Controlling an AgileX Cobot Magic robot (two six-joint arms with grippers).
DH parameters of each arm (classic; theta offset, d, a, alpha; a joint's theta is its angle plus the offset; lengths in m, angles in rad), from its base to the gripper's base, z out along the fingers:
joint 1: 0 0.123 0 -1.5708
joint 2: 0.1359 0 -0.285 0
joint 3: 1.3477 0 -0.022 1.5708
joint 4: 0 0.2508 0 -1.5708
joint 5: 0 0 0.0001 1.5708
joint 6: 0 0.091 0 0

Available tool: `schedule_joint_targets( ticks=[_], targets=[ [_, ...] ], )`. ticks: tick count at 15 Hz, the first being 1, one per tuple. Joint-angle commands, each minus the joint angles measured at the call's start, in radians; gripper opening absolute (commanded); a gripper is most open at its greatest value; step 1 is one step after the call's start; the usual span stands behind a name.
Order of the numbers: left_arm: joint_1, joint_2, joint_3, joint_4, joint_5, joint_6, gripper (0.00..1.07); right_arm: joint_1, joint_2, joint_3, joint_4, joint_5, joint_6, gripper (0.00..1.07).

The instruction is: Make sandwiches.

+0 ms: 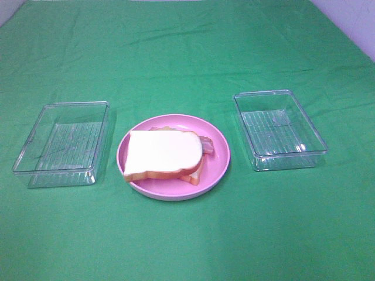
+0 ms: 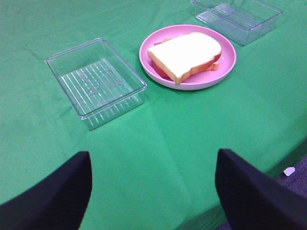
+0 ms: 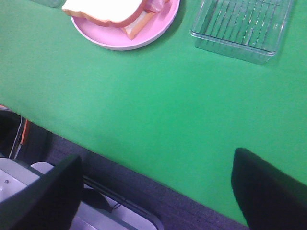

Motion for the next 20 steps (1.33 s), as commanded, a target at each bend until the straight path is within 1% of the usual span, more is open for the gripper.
schedule_joint_targets(
  ticks=[1,6,16,17,18,19,20],
  targets=[
    [-0.004,-0.018,0.001,-0.005,-0.010,0.003,0.69,-0.002,-0.156,0.096,-0.020,0.005,-0.003,0.78],
    [-0.004,-0.018,0.001,-0.004,-0.010,0.003,0.69,-0.002,-0.338,0.247,-0.023,-0.065,-0.122,0.78],
    [-0.004,-0.018,0.001,-0.001,-0.010,0.003,0.69,-0.002,-0.349,0.245,-0.021,-0.065,-0.125,0.78],
    [0.010,-0.018,0.001,-0.001,-0.010,0.003,0.69,-0.002,-0.349,0.245,-0.021,-0.065,-0.125,0.78],
    [0.057,-0.018,0.001,-0.001,-0.010,0.003,0.69,-0.005,-0.349,0.245,-0.020,-0.065,-0.125,0.78],
    [0.198,-0.018,0.001,-0.001,-0.010,0.003,0.69,-0.058,-0.350,0.245,-0.014,-0.065,-0.125,0.78],
    [0.241,-0.018,0.001,-0.001,-0.010,0.003,0.69,-0.087,-0.350,0.245,-0.014,-0.065,-0.125,0.78]
  ],
)
